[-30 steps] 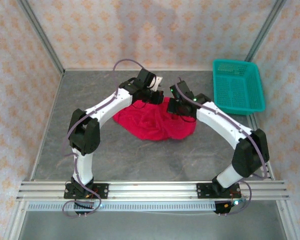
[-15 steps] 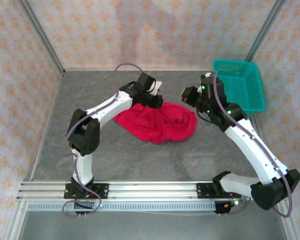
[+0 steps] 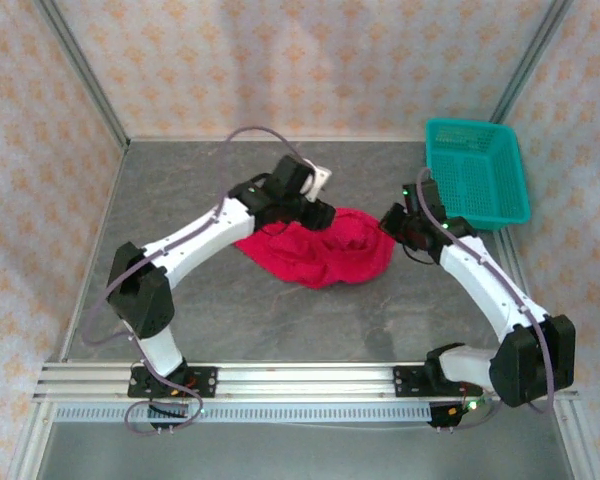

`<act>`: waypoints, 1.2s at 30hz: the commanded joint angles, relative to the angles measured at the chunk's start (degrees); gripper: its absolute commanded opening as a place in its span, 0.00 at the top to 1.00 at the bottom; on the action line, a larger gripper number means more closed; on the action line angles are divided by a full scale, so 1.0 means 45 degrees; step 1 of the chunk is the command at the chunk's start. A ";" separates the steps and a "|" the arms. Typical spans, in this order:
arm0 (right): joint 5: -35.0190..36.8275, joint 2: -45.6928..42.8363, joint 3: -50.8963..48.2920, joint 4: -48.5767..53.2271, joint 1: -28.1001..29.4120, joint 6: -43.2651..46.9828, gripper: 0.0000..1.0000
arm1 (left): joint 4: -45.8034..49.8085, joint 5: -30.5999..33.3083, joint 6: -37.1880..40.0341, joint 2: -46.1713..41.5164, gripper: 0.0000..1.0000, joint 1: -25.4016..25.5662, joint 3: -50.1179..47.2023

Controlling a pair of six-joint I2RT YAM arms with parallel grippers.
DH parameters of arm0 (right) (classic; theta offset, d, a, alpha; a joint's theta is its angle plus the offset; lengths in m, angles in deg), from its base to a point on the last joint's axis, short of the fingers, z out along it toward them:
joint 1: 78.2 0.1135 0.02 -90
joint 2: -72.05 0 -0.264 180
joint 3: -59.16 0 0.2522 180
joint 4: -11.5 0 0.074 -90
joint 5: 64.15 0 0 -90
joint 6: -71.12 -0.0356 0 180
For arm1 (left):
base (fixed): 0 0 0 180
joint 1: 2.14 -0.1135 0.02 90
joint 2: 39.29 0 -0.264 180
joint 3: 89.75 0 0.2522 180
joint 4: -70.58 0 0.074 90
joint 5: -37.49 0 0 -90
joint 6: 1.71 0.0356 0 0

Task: Fold the inside-out t-shirt

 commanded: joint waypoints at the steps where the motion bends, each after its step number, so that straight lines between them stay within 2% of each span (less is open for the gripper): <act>1: -0.0428 -0.0516 -0.0195 0.0321 -0.0791 0.0198 1.00 | 0.0560 0.1377 0.0655 0.0449 0.48 0.0998 -0.0183; 7: -0.0876 -0.0516 -0.0155 0.0387 -0.1079 0.0407 0.97 | 0.0214 0.1863 0.0336 0.1256 0.37 0.1603 0.0088; 16: -0.1333 -0.0518 -0.0254 0.0177 -0.1086 0.0311 0.87 | 0.0259 0.3484 0.0182 0.2787 0.37 0.1982 0.0937; 19: -0.1714 -0.0516 -0.0468 -0.0052 -0.1094 0.0195 0.85 | 0.0064 0.3782 0.0068 0.3031 0.46 0.1980 0.1272; 23: -0.2185 -0.0515 -0.1202 -0.0667 -0.0737 -0.0143 0.81 | 0.0639 0.3668 0.0035 0.3466 0.83 0.1962 0.2346; 25: -0.2141 -0.0474 -0.1625 -0.1096 -0.0318 -0.0389 0.74 | 0.1102 0.3501 0.0042 0.3537 0.97 0.1945 0.2855; 26: -0.2104 -0.0424 -0.1827 -0.1334 -0.0097 -0.0543 0.70 | 0.1326 0.3430 0.0060 0.3492 1.00 0.1943 0.3102; 30: -0.2180 0.0080 -0.2167 -0.2440 0.0642 -0.1137 0.57 | 0.1956 0.3068 0.0016 0.3088 1.00 0.1824 0.3699; 36: -0.2008 0.1484 -0.1613 -0.3927 0.0988 -0.1931 0.54 | 0.2282 0.1535 -0.0444 0.2388 1.00 0.1578 0.4075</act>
